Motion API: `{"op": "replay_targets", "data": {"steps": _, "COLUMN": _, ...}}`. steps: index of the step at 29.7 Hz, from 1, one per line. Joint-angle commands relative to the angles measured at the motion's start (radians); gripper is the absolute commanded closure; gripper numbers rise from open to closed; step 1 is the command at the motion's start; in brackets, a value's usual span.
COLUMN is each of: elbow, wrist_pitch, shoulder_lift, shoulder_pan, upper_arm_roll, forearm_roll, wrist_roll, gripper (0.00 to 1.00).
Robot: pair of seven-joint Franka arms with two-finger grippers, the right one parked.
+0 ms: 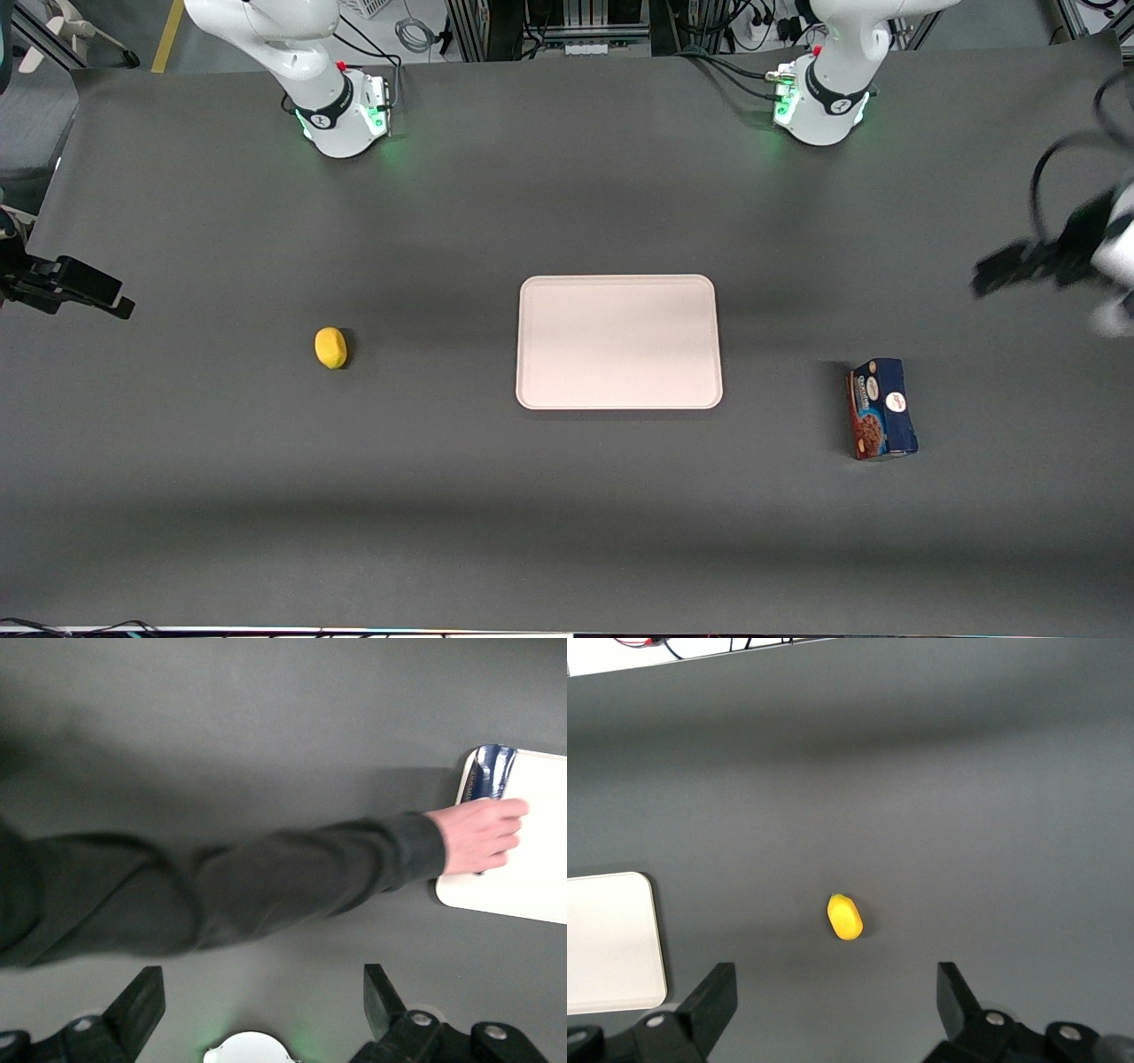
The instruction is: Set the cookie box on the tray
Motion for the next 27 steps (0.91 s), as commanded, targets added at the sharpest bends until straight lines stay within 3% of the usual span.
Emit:
{"op": "replay_targets", "data": {"steps": 1, "elbow": 0.079, "wrist_pitch": 0.069, "shoulder_lift": 0.182, "shoulder_pan": -0.013, "upper_arm_roll": -0.027, "forearm_roll": 0.059, "wrist_roll": 0.02, "gripper": 0.0}}
{"op": "replay_targets", "data": {"steps": 18, "elbow": 0.041, "wrist_pitch": 0.365, "shoulder_lift": 0.501, "shoulder_pan": -0.005, "upper_arm_roll": -0.013, "forearm_roll": 0.116, "wrist_roll": 0.137, "gripper": 0.0}}
{"op": "replay_targets", "data": {"steps": 27, "elbow": -0.06, "wrist_pitch": 0.506, "shoulder_lift": 0.538, "shoulder_pan": -0.007, "upper_arm_roll": 0.011, "forearm_roll": 0.118, "wrist_roll": 0.151, "gripper": 0.0}}
